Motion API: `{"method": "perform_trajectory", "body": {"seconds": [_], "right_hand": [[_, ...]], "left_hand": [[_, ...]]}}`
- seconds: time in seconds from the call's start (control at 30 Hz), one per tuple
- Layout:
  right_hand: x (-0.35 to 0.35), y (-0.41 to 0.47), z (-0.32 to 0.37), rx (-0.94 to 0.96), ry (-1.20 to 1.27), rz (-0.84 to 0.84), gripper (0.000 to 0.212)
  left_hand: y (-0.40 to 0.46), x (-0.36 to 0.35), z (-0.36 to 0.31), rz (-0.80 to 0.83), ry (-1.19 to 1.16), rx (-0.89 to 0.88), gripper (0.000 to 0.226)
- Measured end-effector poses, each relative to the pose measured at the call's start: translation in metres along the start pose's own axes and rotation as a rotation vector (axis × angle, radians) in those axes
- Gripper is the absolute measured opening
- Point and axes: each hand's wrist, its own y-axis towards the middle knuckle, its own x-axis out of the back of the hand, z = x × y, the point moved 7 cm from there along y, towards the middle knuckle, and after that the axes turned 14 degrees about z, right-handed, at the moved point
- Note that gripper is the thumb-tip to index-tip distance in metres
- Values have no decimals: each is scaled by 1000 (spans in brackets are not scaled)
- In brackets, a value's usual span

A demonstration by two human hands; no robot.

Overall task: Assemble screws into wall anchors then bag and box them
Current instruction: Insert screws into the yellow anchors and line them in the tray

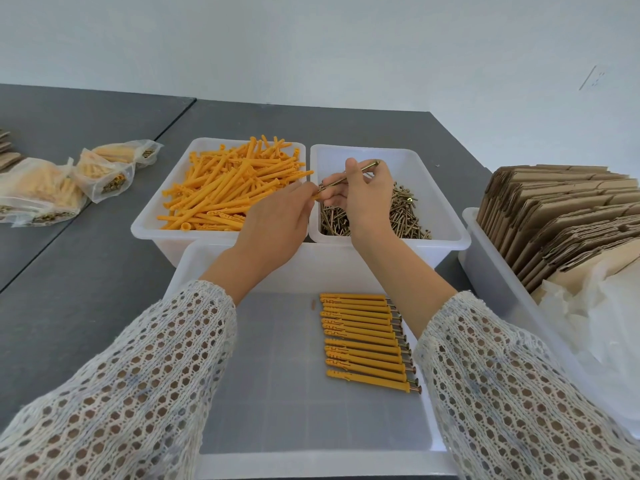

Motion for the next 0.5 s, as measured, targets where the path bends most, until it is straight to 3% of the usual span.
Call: {"method": "perform_trajectory", "body": {"seconds": [0.23,0.5], "right_hand": [[14,1,0,-16,65,-105,13],[-9,-1,-8,-120,36,85,13]], "left_hand": [[-1,1,0,-19,-50,-10,26],[-1,3,1,-46,-106,-32,22]]}}
